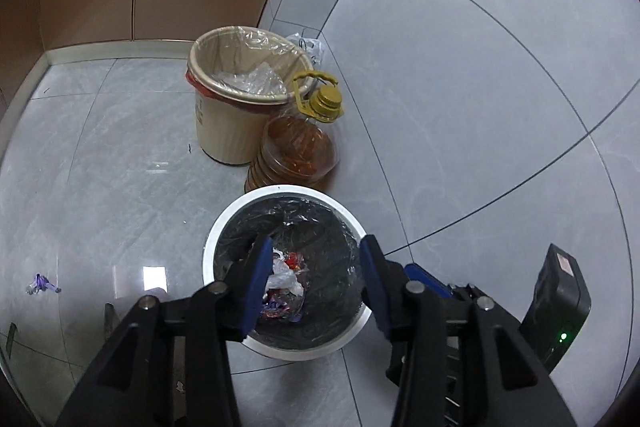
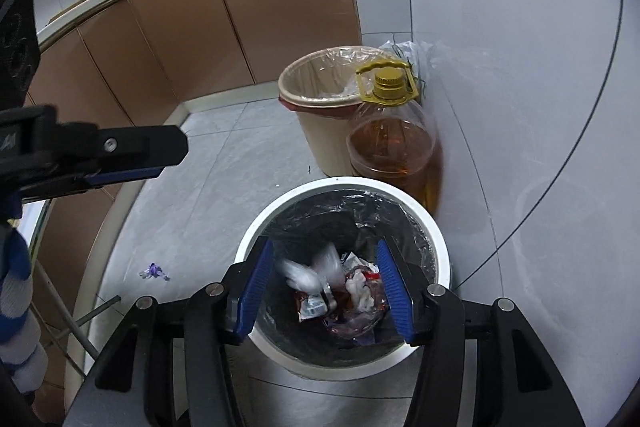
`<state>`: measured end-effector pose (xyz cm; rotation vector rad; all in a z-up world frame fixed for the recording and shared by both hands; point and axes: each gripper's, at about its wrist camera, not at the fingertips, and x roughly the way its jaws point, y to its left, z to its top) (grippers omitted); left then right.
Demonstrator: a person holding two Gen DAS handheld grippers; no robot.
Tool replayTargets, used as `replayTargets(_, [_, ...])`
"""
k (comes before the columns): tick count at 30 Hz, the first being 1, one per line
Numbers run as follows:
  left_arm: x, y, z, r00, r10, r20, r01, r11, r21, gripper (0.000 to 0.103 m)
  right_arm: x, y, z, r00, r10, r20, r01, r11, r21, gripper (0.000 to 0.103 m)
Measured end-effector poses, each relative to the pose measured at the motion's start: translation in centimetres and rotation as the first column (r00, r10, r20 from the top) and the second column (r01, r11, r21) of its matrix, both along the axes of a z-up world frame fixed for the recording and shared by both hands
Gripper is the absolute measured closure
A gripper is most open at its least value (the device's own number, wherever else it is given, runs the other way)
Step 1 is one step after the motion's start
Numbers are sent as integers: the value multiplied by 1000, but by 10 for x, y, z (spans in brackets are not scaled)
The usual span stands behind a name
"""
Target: Collect trash
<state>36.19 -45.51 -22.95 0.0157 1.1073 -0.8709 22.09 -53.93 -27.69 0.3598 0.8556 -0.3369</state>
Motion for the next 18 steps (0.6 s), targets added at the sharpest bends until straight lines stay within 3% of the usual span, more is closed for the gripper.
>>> replayTargets(5, [-29, 25, 27, 993, 25, 118, -26, 1000, 6, 59, -12, 23, 21, 1000, 24, 17, -23, 999, -40, 47])
replayTargets(9, [-64, 62, 59, 962, 76, 262, -82, 997, 12, 51, -26, 58, 51, 996, 60, 67, -56, 996, -69, 41])
replayTargets(13, [-106, 115, 90, 907, 139, 397, -157, 988, 13, 46, -47, 105, 85, 985, 115, 125, -104, 990, -91, 30])
replayTargets(18, [-146, 180, 121, 838, 241, 489, -279, 960, 6, 44, -70, 158, 122, 969, 160, 187, -137, 982, -130, 12])
